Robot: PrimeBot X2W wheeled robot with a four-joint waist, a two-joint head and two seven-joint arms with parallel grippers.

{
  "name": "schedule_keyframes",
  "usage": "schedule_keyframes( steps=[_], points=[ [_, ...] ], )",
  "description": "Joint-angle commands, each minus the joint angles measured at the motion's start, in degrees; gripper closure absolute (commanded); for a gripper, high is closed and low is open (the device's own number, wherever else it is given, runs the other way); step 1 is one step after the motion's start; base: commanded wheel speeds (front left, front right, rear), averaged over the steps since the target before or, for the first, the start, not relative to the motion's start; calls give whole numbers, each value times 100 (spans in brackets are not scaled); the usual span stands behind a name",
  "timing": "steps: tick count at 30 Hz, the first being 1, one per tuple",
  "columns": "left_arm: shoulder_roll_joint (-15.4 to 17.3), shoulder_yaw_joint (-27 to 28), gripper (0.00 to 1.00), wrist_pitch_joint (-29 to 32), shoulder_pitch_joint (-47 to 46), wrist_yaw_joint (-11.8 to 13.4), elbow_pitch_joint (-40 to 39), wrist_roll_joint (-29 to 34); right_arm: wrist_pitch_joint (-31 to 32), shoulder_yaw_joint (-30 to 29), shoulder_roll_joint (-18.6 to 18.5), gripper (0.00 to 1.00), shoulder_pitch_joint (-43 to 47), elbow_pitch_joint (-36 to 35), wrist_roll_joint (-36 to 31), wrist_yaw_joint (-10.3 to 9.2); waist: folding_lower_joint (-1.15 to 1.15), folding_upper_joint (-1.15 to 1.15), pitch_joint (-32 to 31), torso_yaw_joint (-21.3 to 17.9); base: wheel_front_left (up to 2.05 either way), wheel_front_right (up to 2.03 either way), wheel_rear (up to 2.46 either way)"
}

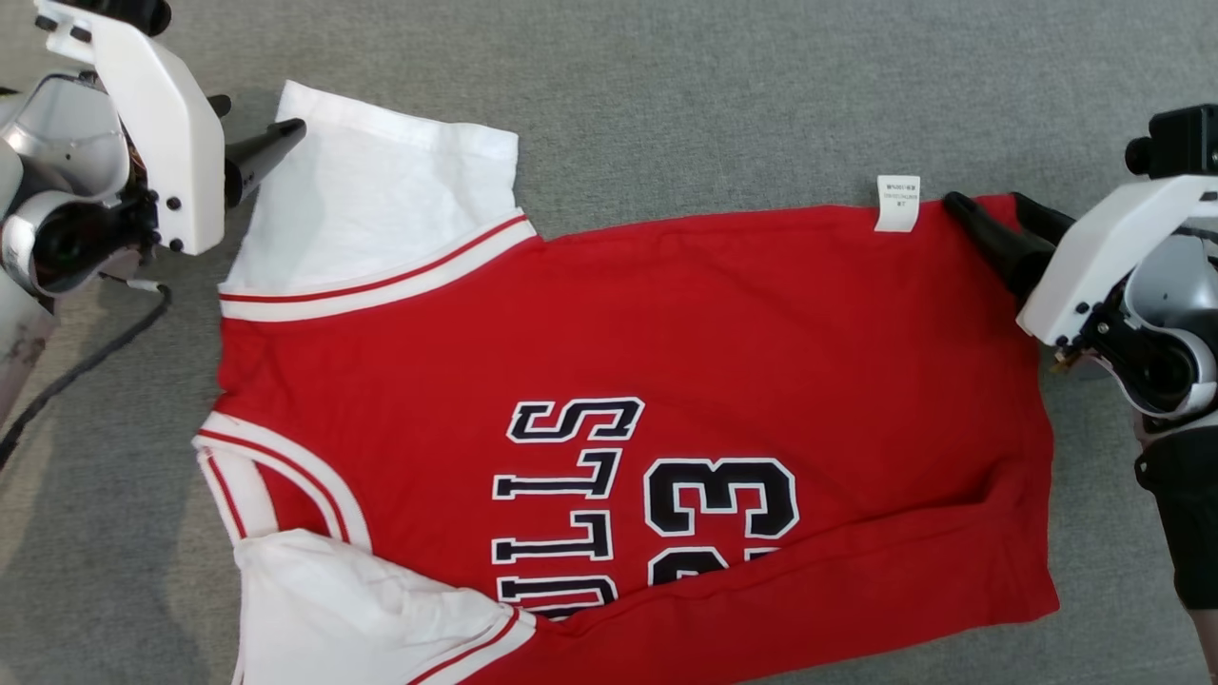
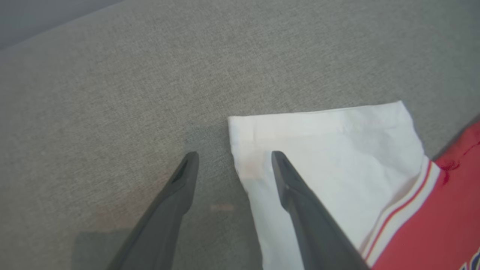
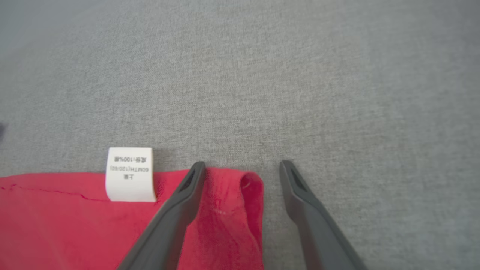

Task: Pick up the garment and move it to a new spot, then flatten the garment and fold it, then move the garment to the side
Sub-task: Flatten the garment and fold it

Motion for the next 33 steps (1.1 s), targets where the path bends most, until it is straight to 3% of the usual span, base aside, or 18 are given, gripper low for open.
schedule_keyframes(
  steps=[1,11,12,13,14,15,16,18,19,33],
  points=[
    [-5,-6,0,28,-131,-43,70,-1,95,131,71,0,11,122,78,3,0,0,107,-80,0,0,0],
    [-129,-72,0,118,-365,-143,518,-192,243,834,106,0,-88,309,590,8,0,0,225,-213,0,0,0],
    [-135,-99,0,86,-388,-132,566,-160,254,892,99,14,-89,326,641,9,0,0,223,-213,0,0,0],
    [-157,-125,0,117,-377,-127,615,-169,278,963,88,51,-88,335,697,9,0,0,220,-212,0,0,0],
    [-186,-142,0,161,-339,-131,656,-227,291,1024,76,51,-84,328,745,9,0,0,214,-209,0,0,0],
    [-212,-153,22,200,-312,-135,678,-297,273,1074,50,100,-79,320,795,9,0,0,203,-206,0,0,0],
    [-212,-153,22,200,-312,-135,678,-297,273,1074,50,100,-79,320,795,9,0,0,203,-206,0,0,0],
    [-239,-144,91,206,-305,-141,664,-382,217,1142,-42,100,-71,298,861,7,0,0,178,-198,0,0,0],
    [-236,-164,100,207,-310,-141,650,-408,166,1182,-97,100,-67,275,903,7,0,0,156,-191,0,0,0],
    [-149,-339,100,39,-116,-146,344,-785,-528,1408,-505,100,-117,361,1086,6,0,0,-351,-62,0,0,0]
  ],
)
